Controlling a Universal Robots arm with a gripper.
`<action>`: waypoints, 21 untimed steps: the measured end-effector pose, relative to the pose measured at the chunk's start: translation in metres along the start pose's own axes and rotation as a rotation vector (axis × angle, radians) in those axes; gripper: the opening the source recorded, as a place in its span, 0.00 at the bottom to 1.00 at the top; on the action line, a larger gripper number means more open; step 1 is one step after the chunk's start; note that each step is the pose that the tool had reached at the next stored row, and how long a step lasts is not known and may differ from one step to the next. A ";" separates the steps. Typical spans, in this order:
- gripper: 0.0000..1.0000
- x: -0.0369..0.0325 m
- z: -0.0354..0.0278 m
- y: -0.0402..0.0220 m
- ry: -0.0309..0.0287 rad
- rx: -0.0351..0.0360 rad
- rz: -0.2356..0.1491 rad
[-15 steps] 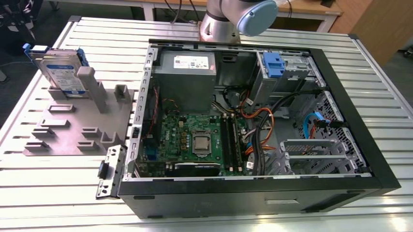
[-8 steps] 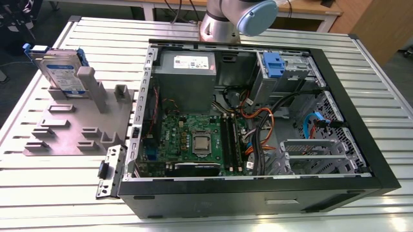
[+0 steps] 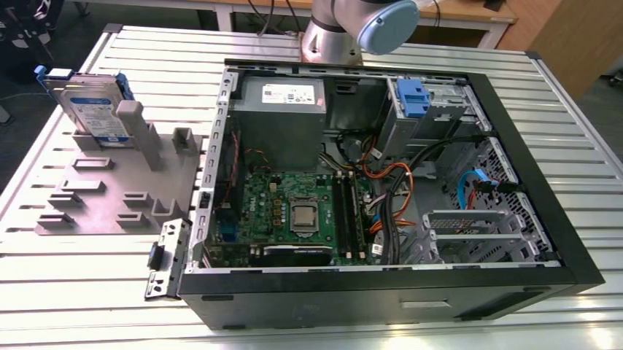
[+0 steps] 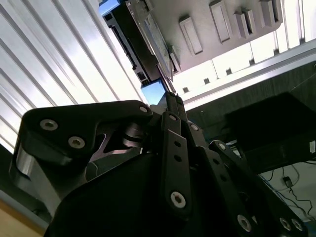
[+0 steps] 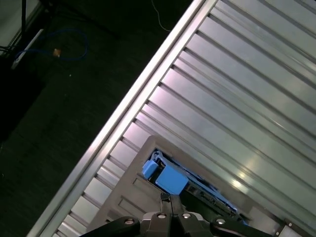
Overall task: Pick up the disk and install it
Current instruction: 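Pick up the disk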
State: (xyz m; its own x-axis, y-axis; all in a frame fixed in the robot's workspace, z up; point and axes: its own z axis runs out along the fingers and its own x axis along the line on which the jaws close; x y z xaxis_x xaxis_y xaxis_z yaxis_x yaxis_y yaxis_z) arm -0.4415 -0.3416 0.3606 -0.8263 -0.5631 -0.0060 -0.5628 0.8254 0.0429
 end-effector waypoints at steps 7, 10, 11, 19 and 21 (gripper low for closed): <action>0.11 0.0000 0.0000 0.0000 0.0017 -0.0002 -0.040; 0.11 0.0000 0.0000 0.0000 0.0025 -0.0003 -0.057; 0.11 0.0000 0.0000 0.0000 0.0027 -0.0004 -0.063; 0.11 0.0000 0.0000 0.0000 0.0047 -0.0006 -0.109; 0.11 0.0000 0.0000 0.0000 0.0052 -0.0007 -0.120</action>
State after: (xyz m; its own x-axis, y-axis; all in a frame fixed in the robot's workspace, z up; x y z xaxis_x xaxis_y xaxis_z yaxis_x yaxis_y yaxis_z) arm -0.4415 -0.3416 0.3606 -0.7526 -0.6584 -0.0060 -0.6580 0.7518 0.0429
